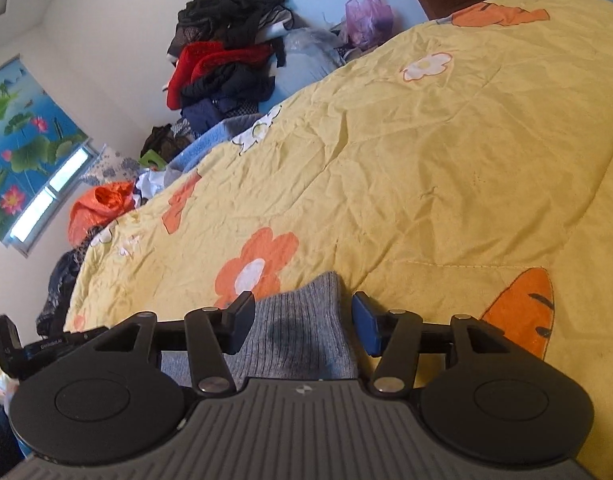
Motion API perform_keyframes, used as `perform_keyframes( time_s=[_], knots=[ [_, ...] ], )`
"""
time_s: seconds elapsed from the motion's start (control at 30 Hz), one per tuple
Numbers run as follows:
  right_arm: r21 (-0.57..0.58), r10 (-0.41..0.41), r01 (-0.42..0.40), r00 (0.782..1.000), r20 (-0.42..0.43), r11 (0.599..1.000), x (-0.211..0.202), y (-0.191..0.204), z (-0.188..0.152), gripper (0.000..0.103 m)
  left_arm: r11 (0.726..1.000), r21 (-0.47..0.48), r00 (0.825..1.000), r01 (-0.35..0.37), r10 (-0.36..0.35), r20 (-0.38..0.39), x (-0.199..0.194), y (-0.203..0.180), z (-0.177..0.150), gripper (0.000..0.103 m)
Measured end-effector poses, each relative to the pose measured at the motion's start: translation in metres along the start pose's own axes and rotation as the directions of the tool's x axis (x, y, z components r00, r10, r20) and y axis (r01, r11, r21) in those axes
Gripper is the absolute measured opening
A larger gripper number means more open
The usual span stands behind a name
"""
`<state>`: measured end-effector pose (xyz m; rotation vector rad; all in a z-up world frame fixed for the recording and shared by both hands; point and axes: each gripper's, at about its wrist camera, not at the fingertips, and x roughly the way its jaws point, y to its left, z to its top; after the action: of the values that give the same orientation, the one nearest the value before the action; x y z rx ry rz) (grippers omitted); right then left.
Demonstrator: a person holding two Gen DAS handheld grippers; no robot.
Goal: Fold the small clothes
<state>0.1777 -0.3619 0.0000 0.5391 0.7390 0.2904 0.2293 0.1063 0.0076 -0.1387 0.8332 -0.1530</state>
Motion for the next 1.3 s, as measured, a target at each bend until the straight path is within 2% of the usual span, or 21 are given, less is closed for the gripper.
perform_keyframes(
  time_s=[0.03,0.07,0.1,0.23,0.3,0.33,0.37,0.47,0.5,0.53,0.6,0.63,0.67,0.73,0.8,0.83,0.93,0.97,1.0,1.13,1.3],
  knots=[
    [-0.02,-0.01,0.01,1.0,-0.003,1.0,0.002,0.002,0.0,0.051,0.999,0.033,0.999,-0.037,0.036,0.011,0.001,-0.005,-0.001,0.055],
    [-0.042,-0.02,0.02,1.0,-0.012,0.999,0.005,0.005,0.0,0.033,0.996,0.074,0.999,-0.053,0.052,0.013,0.001,-0.011,-0.001,0.013],
    [-0.054,-0.024,0.022,0.999,-0.033,0.998,0.008,0.007,-0.001,0.011,0.995,0.088,0.999,-0.037,0.036,0.01,-0.001,-0.013,0.0,0.005],
    [-0.053,0.025,-0.02,0.994,0.102,0.998,-0.013,0.015,0.005,0.01,0.988,0.132,0.993,-0.083,0.072,0.09,-0.021,-0.018,0.005,0.003],
    [-0.007,0.051,-0.051,0.988,0.149,0.999,-0.02,0.009,0.014,0.009,0.976,0.136,0.979,-0.169,0.15,0.14,-0.026,-0.012,0.008,0.0],
    [-0.007,0.026,-0.026,0.991,0.13,1.0,-0.016,0.006,0.015,0.01,0.968,0.118,0.969,-0.222,0.207,0.133,-0.023,-0.004,0.009,0.0],
    [-0.026,-0.009,0.012,0.995,0.103,1.0,-0.009,0.005,0.013,0.009,0.97,0.087,0.972,-0.226,0.219,0.09,-0.017,0.006,0.011,0.0],
    [-0.057,-0.073,0.075,0.997,0.04,0.996,0.005,0.002,0.001,0.014,0.973,0.022,0.971,-0.232,0.23,0.068,-0.018,0.021,0.004,0.0],
    [-0.037,-0.073,0.075,0.996,0.044,0.997,0.007,0.0,-0.004,0.015,0.983,-0.007,0.98,-0.185,0.185,0.076,-0.023,0.026,0.001,0.0],
    [-0.016,-0.06,0.061,0.996,0.061,0.998,0.003,-0.002,-0.006,0.019,0.994,-0.029,0.991,-0.11,0.112,0.078,-0.029,0.028,-0.002,0.0],
    [0.038,-0.068,0.064,0.99,0.125,0.997,-0.01,-0.003,-0.008,0.062,0.998,-0.068,0.997,-0.017,0.022,0.07,-0.039,0.029,-0.005,0.004],
    [0.054,-0.076,0.068,0.983,0.17,0.996,-0.02,-0.001,-0.009,0.072,0.996,-0.081,0.997,0.024,-0.019,0.068,-0.044,0.028,-0.008,0.005],
    [0.061,-0.071,0.059,0.975,0.209,0.996,-0.032,0.002,-0.011,0.081,0.994,-0.086,0.996,0.062,-0.057,0.064,-0.047,0.026,-0.009,0.01],
    [0.065,-0.01,-0.006,0.969,0.245,0.998,-0.05,0.01,-0.017,0.081,0.992,-0.087,0.995,0.094,-0.09,0.053,-0.049,0.022,-0.011,0.03],
    [0.032,0.061,-0.07,0.973,0.223,0.997,-0.058,0.024,-0.027,0.081,0.995,-0.072,0.997,0.07,-0.067,0.047,-0.044,0.017,-0.009,0.071],
    [0.004,0.078,-0.08,0.975,0.209,0.997,-0.059,0.032,-0.033,0.081,0.997,-0.067,0.998,0.047,-0.044,0.046,-0.04,0.015,-0.008,0.074],
    [-0.086,0.099,-0.085,0.981,0.169,0.993,-0.056,0.056,-0.051,0.081,0.995,-0.074,0.998,0.067,-0.065,0.022,-0.03,0.01,-0.004,0.072],
    [-0.116,0.096,-0.078,0.983,0.156,0.99,-0.053,0.062,-0.056,0.081,0.994,-0.061,0.996,0.086,-0.085,0.016,-0.029,0.006,-0.004,0.062],
    [-0.148,0.085,-0.063,0.986,0.145,0.987,-0.049,0.066,-0.061,0.081,0.995,-0.031,0.995,0.096,-0.096,0.009,-0.027,-0.001,-0.004,0.037],
    [-0.225,0.042,-0.016,0.993,0.113,0.974,-0.031,0.069,-0.077,0.081,0.997,0.075,0.999,0.027,-0.024,-0.039,-0.016,-0.023,-0.007,0.008],
    [-0.204,0.074,-0.046,0.988,0.134,0.978,-0.038,0.063,-0.081,0.08,0.982,0.132,0.985,-0.136,0.119,0.125,-0.037,-0.026,-0.004,0.004]
  ],
)
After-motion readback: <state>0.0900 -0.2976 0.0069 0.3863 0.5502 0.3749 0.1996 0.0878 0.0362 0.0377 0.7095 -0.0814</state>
